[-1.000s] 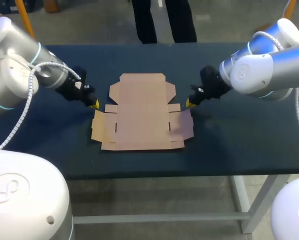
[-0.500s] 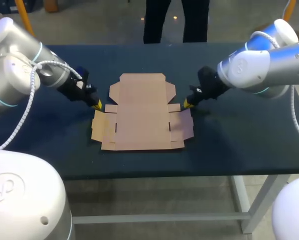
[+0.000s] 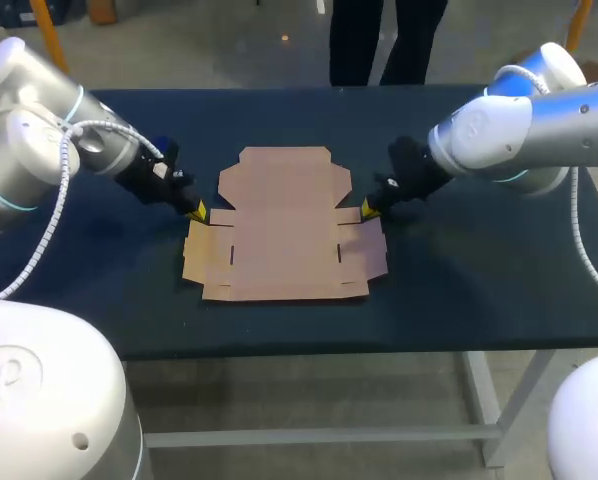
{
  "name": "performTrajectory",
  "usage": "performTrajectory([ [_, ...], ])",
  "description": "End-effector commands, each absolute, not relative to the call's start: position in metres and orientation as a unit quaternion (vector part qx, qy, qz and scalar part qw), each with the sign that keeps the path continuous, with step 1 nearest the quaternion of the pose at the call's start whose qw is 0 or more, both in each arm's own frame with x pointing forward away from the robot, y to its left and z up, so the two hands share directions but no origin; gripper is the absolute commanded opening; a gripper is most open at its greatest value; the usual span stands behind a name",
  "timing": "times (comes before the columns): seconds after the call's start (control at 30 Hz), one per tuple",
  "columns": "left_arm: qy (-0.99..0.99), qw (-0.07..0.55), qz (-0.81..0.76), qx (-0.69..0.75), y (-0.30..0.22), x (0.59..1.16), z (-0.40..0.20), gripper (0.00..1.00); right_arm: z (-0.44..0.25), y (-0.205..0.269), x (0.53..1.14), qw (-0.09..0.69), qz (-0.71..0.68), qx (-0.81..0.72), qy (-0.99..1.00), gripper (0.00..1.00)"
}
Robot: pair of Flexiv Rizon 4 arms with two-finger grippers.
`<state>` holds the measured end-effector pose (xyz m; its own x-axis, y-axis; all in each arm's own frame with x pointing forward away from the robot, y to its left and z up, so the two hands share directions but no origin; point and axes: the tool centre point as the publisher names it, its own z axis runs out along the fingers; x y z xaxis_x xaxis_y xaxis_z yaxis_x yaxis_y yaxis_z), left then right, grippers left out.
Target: Assemble the packaging by folding the flat box into shape, placing the metal phone stand inside, and closing the box properly
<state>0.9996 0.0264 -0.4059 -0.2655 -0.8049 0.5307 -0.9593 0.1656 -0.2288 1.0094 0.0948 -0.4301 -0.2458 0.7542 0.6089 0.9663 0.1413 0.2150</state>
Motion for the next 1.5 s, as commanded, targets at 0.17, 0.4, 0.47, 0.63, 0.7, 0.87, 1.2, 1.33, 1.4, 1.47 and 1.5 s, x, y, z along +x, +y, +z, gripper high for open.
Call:
performTrajectory([
  [0.17,-0.751,0.164,0.269,0.58,0.024,1.003,-0.413,0.0,-0.435,0.097,1.013,0.193,-0.299,-0.578,-0.735,0.0],
  [0.4,-0.755,0.174,0.265,0.574,0.018,1.004,-0.418,0.0,-0.435,0.101,1.013,0.193,-0.3,-0.572,-0.738,0.0],
  [0.47,-0.755,0.177,0.265,0.573,0.017,1.004,-0.42,0.0,-0.435,0.102,1.014,0.193,-0.299,-0.571,-0.739,0.0],
  [0.63,-0.756,0.181,0.264,0.571,0.015,1.005,-0.422,0.0,-0.435,0.103,1.014,0.194,-0.299,-0.569,-0.741,0.0],
  [0.7,-0.755,0.18,0.267,0.571,0.015,1.004,-0.42,0.0,-0.435,0.103,1.014,0.194,-0.299,-0.568,-0.741,0.0],
  [0.87,-0.756,0.172,0.265,0.573,0.013,1.003,-0.417,0.0,-0.432,0.104,1.012,0.193,-0.301,-0.566,-0.743,0.0],
  [1.2,-0.757,0.154,0.256,0.581,0.009,1.004,-0.411,0.0,-0.424,0.109,1.009,0.185,-0.304,-0.559,-0.749,0.0],
  [1.33,-0.755,0.149,0.252,0.586,0.008,1.004,-0.409,0.0,-0.419,0.112,1.007,0.177,-0.302,-0.56,-0.75,0.0],
  [1.4,-0.755,0.144,0.248,0.589,0.006,1.003,-0.409,0.0,-0.417,0.113,1.006,0.173,-0.3,-0.563,-0.751,0.0],
  [1.47,-0.755,0.143,0.248,0.59,0.005,1.002,-0.408,0.0,-0.415,0.115,1.005,0.167,-0.298,-0.564,-0.752,0.0],
  [1.5,-0.754,0.141,0.246,0.593,0.004,1.002,-0.408,0.0,-0.415,0.116,1.005,0.164,-0.296,-0.566,-0.751,0.0],
])
